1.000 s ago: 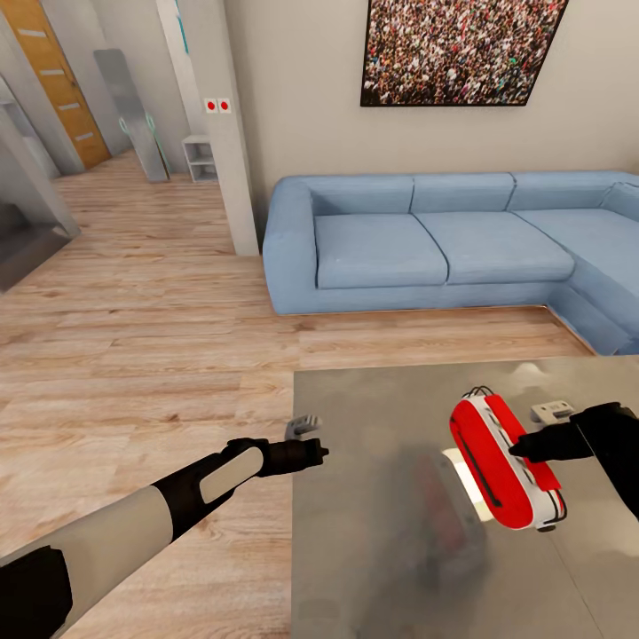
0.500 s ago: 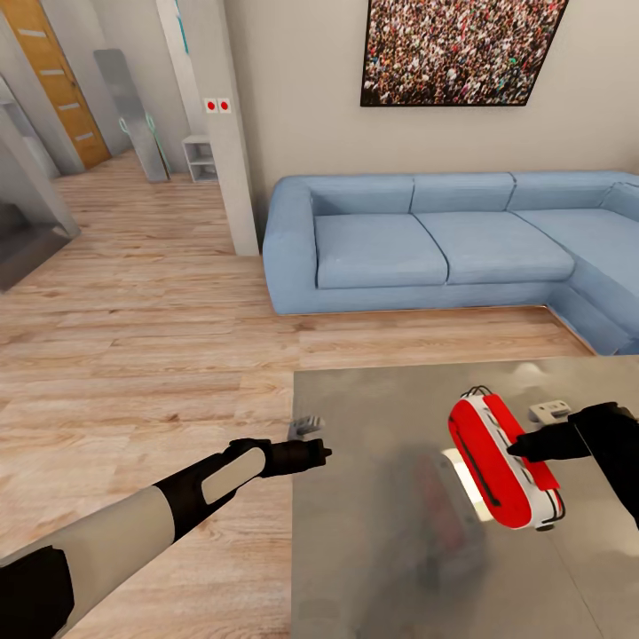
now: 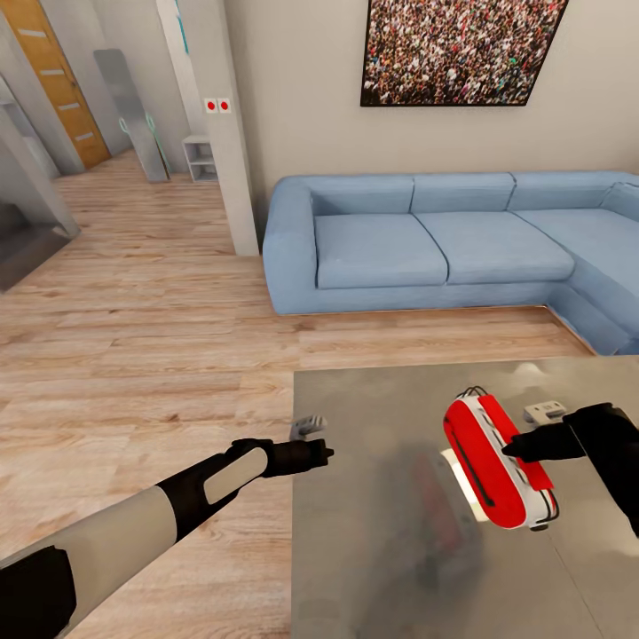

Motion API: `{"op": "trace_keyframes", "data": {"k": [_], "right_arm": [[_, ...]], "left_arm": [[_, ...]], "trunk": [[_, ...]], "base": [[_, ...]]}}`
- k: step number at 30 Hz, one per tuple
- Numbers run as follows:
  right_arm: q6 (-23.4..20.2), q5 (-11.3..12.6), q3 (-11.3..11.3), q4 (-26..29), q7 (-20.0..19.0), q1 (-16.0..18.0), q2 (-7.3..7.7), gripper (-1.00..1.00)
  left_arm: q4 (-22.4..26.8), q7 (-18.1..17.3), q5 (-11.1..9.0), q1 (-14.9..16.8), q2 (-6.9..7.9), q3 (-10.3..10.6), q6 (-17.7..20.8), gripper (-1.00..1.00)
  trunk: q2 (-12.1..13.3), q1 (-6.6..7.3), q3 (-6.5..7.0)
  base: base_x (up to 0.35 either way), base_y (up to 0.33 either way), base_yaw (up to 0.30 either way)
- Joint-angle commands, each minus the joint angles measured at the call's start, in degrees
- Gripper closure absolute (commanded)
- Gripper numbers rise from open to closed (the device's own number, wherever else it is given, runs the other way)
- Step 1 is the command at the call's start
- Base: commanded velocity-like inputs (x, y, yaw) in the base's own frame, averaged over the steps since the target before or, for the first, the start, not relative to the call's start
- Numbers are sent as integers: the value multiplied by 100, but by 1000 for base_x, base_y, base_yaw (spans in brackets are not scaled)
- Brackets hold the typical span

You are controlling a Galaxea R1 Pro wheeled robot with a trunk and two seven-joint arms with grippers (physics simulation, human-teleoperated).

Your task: Turn on the radio receiver that's on the table in the living room.

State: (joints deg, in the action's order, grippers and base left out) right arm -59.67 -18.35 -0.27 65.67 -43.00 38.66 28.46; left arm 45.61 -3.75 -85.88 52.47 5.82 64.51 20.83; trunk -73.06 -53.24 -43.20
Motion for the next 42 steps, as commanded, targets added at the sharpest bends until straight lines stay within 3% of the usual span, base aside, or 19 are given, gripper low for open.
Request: {"op": "trace_keyframes", "data": {"k": [1,13,20,21,28,42], "right_arm": [[5,-5,0,0,3,2,-1,100],[157,19,-23,-148,95,2,-32,100],[377,8,-46,-378,264,2,-199,100],[917,9,-47,-1005,510,2,-214,100],[1226,36,-54,-1029,678,2,-333,100],[1485,77,-61,-1039,696,2,-358,100]], "left_arm": [[0,-1,0,0,-1,0,0,100],[-25,-2,-1,0,-2,-2,-5,100],[-51,-3,1,0,-2,-3,-8,100],[-51,-3,1,0,-2,-2,-9,100],[-60,-2,1,0,-2,0,-16,100],[-61,3,1,0,-2,-1,-18,100]], "trunk": [[0,0,0],[0,0,0],[0,0,0],[0,0,0],[0,0,0],[0,0,0]], "base": [[0,0,0],[0,0,0],[0,0,0],[0,0,0],[0,0,0],[0,0,0]]}}
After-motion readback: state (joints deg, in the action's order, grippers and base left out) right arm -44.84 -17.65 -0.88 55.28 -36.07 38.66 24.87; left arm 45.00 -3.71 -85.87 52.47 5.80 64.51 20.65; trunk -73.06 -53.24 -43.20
